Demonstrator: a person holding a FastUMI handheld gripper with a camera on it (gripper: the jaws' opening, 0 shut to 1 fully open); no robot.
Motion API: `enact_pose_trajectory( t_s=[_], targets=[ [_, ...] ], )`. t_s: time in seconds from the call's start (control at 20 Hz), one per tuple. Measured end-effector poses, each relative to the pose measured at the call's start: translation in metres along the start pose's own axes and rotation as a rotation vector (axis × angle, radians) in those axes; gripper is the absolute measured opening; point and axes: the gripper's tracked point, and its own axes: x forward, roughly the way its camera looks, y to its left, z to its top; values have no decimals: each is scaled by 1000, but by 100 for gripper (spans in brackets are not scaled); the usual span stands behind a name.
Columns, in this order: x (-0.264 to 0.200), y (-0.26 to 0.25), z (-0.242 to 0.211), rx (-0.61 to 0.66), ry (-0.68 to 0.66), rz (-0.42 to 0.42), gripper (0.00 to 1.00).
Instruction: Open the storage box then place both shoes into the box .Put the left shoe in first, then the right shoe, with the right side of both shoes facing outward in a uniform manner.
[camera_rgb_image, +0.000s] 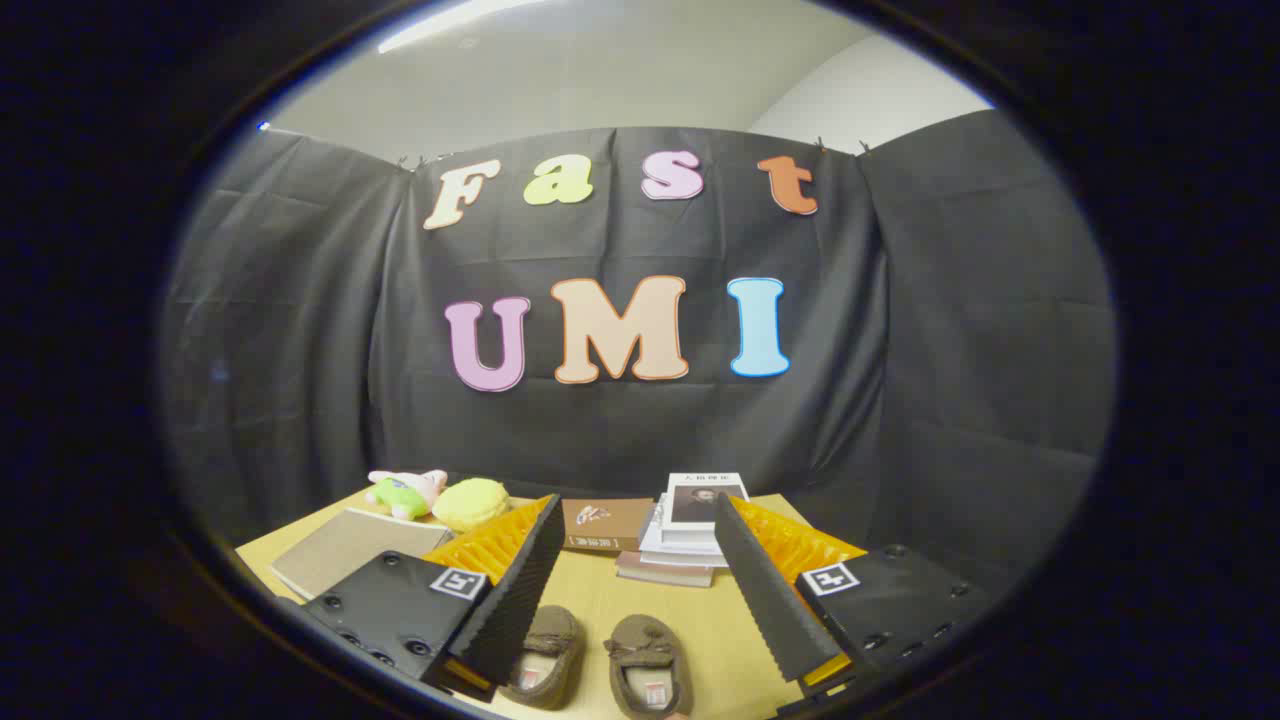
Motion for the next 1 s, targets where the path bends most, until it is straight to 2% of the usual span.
enact_pose_trajectory(
  t_s=[0.65, 0.85, 1.0],
  targets=[
    [4, 8, -16, 30, 50, 54, 98],
    [7, 24, -30, 98, 96, 109, 98],
    [12, 39, -45, 203, 155, 161, 98]
  ],
)
